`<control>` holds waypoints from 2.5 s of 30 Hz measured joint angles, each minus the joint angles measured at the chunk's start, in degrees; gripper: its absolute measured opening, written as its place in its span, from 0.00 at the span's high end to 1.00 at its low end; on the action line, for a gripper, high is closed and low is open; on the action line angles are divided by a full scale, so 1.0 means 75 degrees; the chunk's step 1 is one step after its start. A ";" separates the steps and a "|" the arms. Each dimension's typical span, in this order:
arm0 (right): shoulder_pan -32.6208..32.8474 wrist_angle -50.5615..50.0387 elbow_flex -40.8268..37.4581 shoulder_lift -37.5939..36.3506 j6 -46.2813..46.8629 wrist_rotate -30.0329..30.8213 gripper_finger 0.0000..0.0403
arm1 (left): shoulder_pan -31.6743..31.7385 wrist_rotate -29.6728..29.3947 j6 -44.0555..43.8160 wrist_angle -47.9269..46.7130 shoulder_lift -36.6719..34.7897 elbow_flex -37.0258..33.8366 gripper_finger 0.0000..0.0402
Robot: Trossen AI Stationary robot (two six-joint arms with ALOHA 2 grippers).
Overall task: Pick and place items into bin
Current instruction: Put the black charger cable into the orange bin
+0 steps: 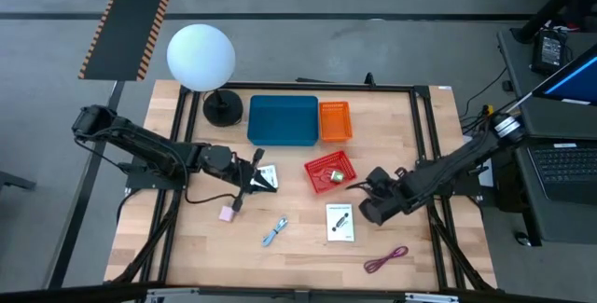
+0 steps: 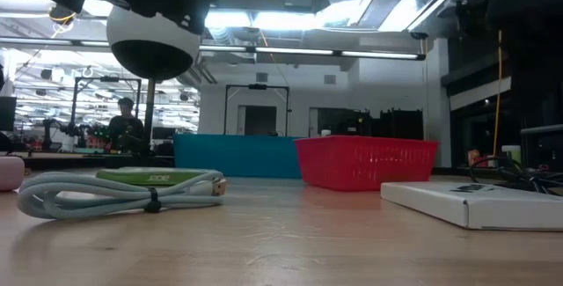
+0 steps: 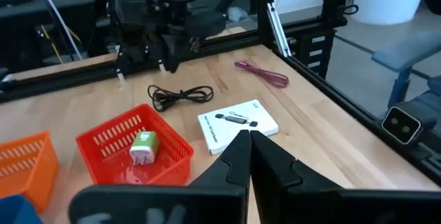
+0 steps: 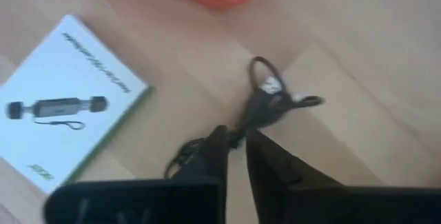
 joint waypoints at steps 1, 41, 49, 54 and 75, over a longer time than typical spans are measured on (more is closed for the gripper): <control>0.0000 0.0115 0.0000 0.0064 0.0000 0.0000 0.89 | 0.0000 0.0000 -0.0038 -0.0007 0.0000 0.0000 0.99; 0.0326 0.0663 -0.0046 0.2277 0.1734 -0.0315 0.62 | 0.0000 -0.0003 -0.0073 -0.0023 0.0000 0.0000 0.99; 0.0323 0.0345 -0.0198 0.2254 0.1594 -0.0288 0.89 | 0.0003 -0.0006 -0.0346 -0.0023 0.0000 0.0000 0.99; 0.0320 -0.0065 -0.0227 0.2116 0.1588 -0.0376 0.98 | 0.0003 -0.0006 -0.0250 -0.0009 0.0000 0.0000 0.99; 0.0321 -0.1319 -0.0219 -0.0640 0.1116 0.3264 1.00 | 0.0003 -0.0012 -0.0227 -0.0023 0.0000 0.0000 0.99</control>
